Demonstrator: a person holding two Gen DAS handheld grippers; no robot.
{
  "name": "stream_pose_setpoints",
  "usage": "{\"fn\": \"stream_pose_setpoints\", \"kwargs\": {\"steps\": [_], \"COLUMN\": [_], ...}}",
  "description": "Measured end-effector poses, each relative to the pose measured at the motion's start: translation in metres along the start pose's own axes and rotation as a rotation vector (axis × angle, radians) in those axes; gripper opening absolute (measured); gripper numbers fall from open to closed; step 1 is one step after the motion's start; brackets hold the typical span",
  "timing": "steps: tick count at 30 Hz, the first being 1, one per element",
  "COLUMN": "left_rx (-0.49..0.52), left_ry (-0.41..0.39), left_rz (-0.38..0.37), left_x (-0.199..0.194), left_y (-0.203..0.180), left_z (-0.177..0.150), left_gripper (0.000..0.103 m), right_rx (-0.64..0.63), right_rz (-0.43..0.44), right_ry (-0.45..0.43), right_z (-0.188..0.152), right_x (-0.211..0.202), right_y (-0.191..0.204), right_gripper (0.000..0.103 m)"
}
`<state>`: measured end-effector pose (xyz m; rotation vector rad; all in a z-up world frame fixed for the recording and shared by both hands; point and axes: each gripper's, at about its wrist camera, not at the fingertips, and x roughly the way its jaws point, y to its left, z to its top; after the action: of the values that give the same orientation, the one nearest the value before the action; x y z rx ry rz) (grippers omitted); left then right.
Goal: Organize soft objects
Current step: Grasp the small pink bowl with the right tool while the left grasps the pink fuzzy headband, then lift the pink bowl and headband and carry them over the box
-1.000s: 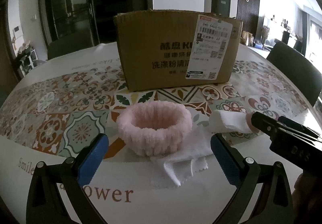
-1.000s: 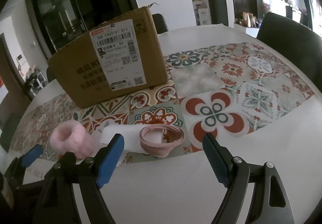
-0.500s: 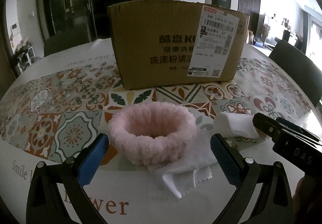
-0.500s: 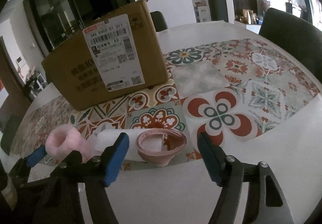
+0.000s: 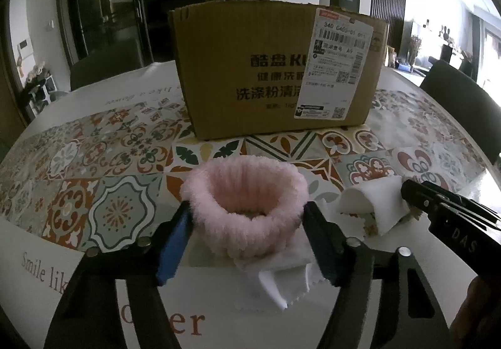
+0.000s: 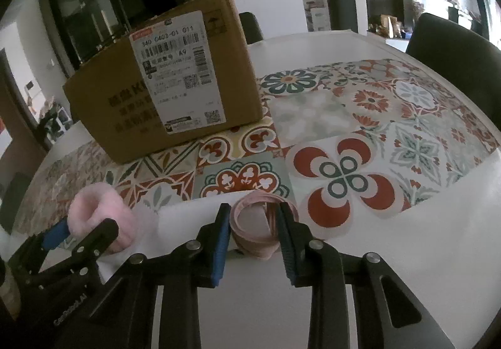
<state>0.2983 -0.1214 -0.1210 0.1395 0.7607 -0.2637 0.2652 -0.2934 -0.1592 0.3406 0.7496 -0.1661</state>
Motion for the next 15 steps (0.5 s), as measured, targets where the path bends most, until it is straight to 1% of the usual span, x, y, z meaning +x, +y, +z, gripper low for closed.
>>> {"fn": "stream_pose_setpoints", "kwargs": {"steps": [1, 2, 4, 8, 9, 13, 15], "left_rx": [0.002, 0.003, 0.005, 0.013, 0.016, 0.017, 0.015], "left_ry": [-0.001, -0.001, -0.002, 0.0, 0.0, 0.001, 0.002], "left_rz": [0.0, -0.001, 0.001, 0.002, 0.0, -0.006, -0.012], "left_x": [-0.001, -0.001, -0.003, -0.005, -0.005, -0.008, -0.01], "left_y": [0.0, 0.0, -0.001, -0.002, -0.002, -0.003, -0.003], "left_z": [0.0, 0.0, 0.0, 0.0, 0.0, 0.0, 0.001], "left_gripper": [0.062, 0.059, 0.054, 0.043, 0.042, 0.03, 0.028], "right_rx": [0.0, -0.006, -0.021, -0.041, -0.039, -0.047, -0.053], "right_rz": [0.0, -0.001, -0.012, -0.019, -0.019, -0.016, -0.014], "right_ry": [-0.004, -0.009, -0.019, -0.023, -0.022, -0.04, -0.046], "right_z": [0.0, 0.0, 0.001, 0.001, 0.001, 0.002, 0.003], "right_x": [-0.001, -0.003, -0.005, -0.007, -0.007, -0.014, -0.016], "right_y": [0.0, 0.001, 0.002, 0.004, 0.003, 0.004, 0.005], "right_gripper": [0.027, 0.026, 0.019, 0.012, 0.01, 0.009, 0.009]}}
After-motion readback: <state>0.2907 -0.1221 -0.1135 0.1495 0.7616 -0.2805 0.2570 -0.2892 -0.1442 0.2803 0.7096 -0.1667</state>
